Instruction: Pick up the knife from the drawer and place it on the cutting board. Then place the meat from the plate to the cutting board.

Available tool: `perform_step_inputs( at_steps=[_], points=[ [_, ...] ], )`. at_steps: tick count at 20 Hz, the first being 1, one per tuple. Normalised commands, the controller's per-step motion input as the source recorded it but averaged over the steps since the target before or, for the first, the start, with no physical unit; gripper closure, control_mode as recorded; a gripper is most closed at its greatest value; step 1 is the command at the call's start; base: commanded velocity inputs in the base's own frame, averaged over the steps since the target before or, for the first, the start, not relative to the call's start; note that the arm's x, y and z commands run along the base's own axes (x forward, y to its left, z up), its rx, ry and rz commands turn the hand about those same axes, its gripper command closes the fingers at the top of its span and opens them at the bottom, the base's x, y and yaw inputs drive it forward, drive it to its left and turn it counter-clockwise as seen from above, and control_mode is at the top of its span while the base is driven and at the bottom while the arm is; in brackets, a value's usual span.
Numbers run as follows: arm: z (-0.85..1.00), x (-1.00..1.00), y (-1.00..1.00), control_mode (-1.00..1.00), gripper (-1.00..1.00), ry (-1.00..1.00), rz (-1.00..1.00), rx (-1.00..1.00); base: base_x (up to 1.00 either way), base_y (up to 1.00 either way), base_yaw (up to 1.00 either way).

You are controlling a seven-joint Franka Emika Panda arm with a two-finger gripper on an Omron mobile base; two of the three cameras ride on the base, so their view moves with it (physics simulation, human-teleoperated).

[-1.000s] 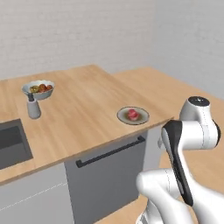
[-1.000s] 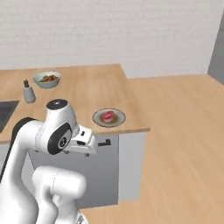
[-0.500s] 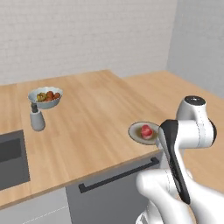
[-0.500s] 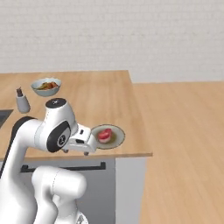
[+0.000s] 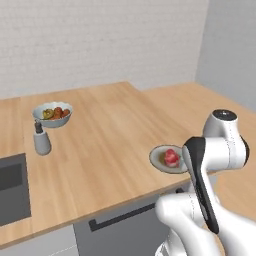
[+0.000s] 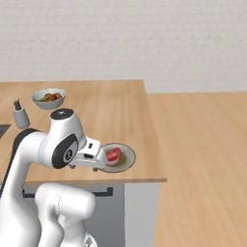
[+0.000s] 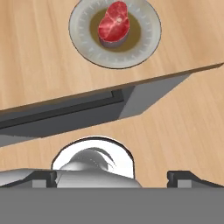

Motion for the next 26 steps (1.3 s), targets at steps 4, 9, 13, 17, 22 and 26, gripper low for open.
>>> perform_step_inputs(
  at_steps=[4,9,13,17,22,26],
  points=[
    [0.0,0.0,0.0,1.0,-1.0,0.0,0.0,0.0,0.41,-0.44,0.22],
    [0.0,0.0,0.0,1.0,-1.0,0.0,0.0,0.0,0.1,-0.43,0.24],
    [0.0,0.0,0.0,1.0,-1.0,0.0,0.0,0.0,0.15,-0.17,0.16],
    [0.0,0.0,0.0,1.0,-1.0,0.0,0.0,0.0,0.08,-0.03,0.03],
    [0.0,0.0,0.0,1.0,-1.0,0.0,0.0,0.0,0.0,0.0,0.0],
    [0.0,0.0,0.0,1.0,-1.0,0.0,0.0,0.0,0.0,0.0,0.0]
  ],
)
